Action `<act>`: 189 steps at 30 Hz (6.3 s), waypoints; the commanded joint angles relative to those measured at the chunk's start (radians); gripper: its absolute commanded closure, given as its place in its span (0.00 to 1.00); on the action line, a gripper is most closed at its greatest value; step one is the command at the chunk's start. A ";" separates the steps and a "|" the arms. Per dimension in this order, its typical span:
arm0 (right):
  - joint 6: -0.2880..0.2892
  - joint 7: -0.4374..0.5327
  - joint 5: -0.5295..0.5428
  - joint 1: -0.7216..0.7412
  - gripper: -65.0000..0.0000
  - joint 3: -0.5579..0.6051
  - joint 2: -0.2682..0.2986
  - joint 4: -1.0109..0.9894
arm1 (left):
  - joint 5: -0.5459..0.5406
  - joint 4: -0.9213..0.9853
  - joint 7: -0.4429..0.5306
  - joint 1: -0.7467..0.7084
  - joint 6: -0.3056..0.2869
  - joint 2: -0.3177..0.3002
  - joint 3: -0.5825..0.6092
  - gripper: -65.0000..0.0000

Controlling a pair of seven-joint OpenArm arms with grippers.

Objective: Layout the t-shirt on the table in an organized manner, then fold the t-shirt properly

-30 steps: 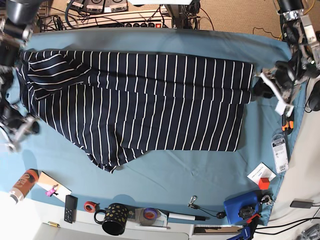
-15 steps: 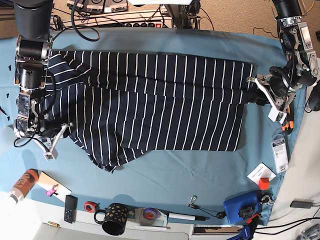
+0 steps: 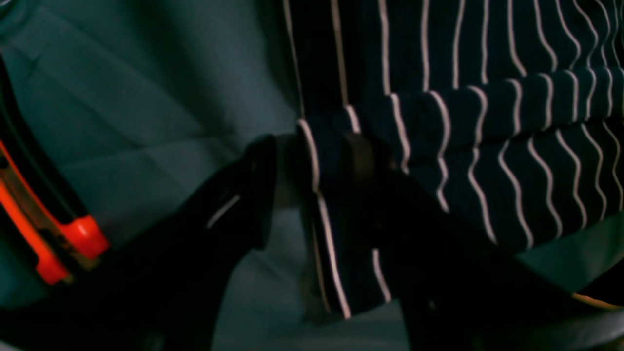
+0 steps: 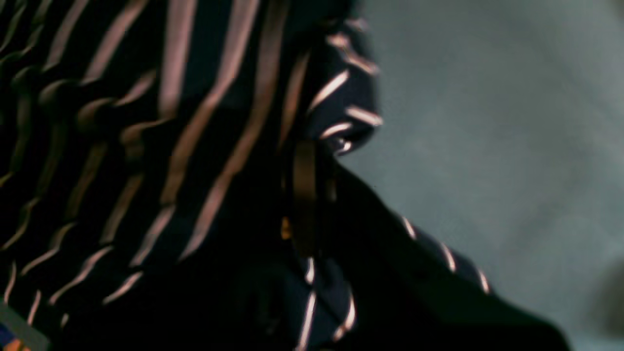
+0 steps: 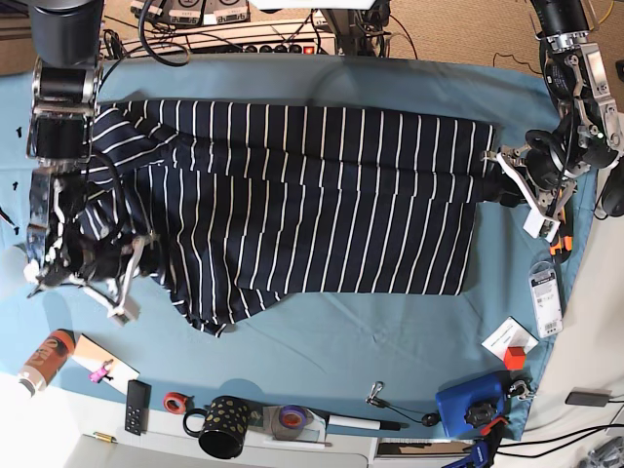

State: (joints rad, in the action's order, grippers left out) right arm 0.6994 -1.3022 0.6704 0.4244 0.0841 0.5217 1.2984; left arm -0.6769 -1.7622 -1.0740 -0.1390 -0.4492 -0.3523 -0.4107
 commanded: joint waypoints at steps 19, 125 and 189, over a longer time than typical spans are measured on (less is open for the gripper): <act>-0.001 -0.004 0.069 -0.467 1.00 -0.007 0.209 0.402 | -0.003 -0.016 0.020 0.011 -0.004 -0.016 -0.004 0.65; -0.156 0.135 -0.072 -0.111 0.72 -0.259 -0.097 0.465 | 0.019 -0.016 0.002 0.009 -0.004 -0.015 -0.004 0.65; -0.198 0.303 -0.304 0.084 0.67 -0.288 -0.195 -0.119 | 0.019 -0.016 0.062 0.009 -0.004 0.045 -0.004 0.65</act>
State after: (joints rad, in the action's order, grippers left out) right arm 0.4965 -1.0252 0.3527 0.4721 -0.2020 0.3130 1.1595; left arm -0.6441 -1.7622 -1.0344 -0.1394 -0.4488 -0.2943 -0.4095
